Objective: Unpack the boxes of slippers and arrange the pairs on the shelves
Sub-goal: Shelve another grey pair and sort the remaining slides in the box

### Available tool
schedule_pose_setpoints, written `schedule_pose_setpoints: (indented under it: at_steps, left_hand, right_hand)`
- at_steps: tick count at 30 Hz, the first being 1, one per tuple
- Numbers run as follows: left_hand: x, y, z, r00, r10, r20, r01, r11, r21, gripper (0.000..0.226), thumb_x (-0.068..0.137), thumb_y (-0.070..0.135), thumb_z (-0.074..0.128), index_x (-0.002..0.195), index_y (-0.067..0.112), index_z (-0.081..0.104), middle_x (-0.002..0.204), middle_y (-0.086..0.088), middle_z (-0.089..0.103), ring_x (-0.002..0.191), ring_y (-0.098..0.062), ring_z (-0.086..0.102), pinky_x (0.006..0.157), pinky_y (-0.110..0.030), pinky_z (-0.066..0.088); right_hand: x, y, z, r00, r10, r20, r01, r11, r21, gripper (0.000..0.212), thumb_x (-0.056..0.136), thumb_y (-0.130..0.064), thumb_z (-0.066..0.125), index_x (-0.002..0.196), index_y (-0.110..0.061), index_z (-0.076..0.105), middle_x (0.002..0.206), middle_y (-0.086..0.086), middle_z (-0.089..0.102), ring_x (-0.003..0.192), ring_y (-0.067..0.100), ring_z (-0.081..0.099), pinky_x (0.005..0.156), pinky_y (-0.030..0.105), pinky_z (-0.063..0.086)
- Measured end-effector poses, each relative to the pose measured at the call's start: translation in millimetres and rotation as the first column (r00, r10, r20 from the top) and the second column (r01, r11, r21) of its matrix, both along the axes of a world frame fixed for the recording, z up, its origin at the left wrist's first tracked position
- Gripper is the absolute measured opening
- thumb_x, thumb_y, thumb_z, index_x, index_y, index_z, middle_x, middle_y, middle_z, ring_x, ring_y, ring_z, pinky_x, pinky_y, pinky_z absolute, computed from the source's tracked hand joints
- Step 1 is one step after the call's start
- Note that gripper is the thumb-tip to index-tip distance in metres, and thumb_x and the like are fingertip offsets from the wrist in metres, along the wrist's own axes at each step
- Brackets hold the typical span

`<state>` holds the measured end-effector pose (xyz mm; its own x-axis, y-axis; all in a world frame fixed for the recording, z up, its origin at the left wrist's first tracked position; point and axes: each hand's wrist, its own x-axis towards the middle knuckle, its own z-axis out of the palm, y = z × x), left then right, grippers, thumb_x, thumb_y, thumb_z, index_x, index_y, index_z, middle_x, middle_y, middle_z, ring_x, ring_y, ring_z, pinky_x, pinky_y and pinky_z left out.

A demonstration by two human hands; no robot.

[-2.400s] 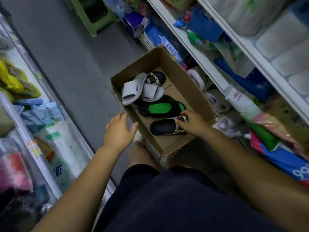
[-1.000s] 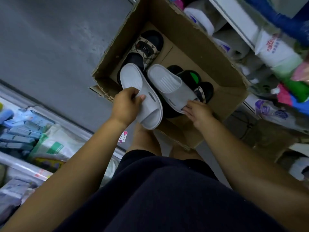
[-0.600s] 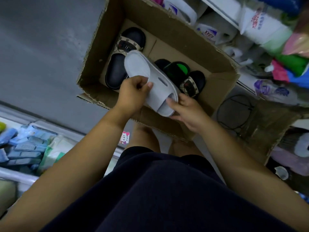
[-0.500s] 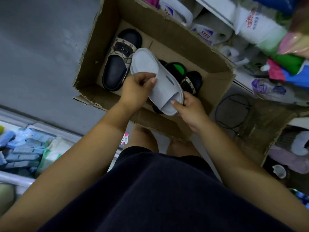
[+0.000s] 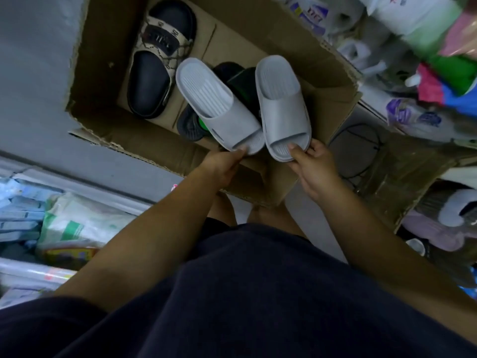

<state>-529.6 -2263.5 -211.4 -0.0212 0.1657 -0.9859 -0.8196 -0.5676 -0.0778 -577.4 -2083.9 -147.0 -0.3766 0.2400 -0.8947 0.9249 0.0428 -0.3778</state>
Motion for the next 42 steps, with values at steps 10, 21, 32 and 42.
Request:
schedule_pose_setpoints:
  at_steps: [10,21,32,42]
  left_hand:
    - [11,-9,47,0.977,0.164,-0.134,-0.17,0.985,-0.033,0.02,0.095,0.004,0.067,0.114,0.006,0.065,0.104,-0.007,0.074,0.095,-0.018,0.071,0.086,-0.031,0.06]
    - [-2,-33,154,0.803,-0.343,-0.487,0.25,0.936,-0.248,0.059,0.092,-0.001,0.067,0.143,0.015,0.042,0.124,-0.011,0.069,0.107,-0.027,0.07,0.072,-0.028,0.06]
    - [10,89,274,0.548,-0.476,-0.688,0.384,0.874,-0.299,0.051,0.096,0.001,0.06,0.143,0.02,0.052,0.115,-0.006,0.076,0.108,-0.023,0.072,0.074,-0.026,0.06]
    - [95,323,355,0.367,-0.364,-0.856,0.477,0.864,-0.162,0.055,0.095,0.003,0.059,0.145,0.025,0.05,0.124,-0.009,0.072,0.104,-0.023,0.073,0.078,-0.026,0.06]
  right_hand:
    - [11,6,12,0.999,-0.036,-0.04,0.036,0.999,-0.004,0.044,0.095,-0.002,0.063,0.137,-0.001,0.05,0.122,0.009,0.065,0.107,0.017,0.067,0.078,0.023,0.058]
    - [77,5,108,0.873,-0.397,-0.285,0.357,0.916,-0.182,0.059,0.093,-0.003,0.067,0.144,-0.02,0.044,0.123,0.003,0.066,0.108,0.014,0.068,0.086,0.032,0.059]
    - [134,118,188,0.648,-0.562,-0.514,0.45,0.827,-0.337,0.05,0.092,-0.003,0.067,0.133,-0.025,0.05,0.119,0.007,0.07,0.111,0.02,0.069,0.083,0.033,0.059]
    - [224,338,273,0.388,-0.56,-0.732,0.434,0.812,-0.391,0.046,0.094,-0.006,0.064,0.136,-0.015,0.048,0.109,0.0,0.075,0.106,0.019,0.071,0.086,0.036,0.06]
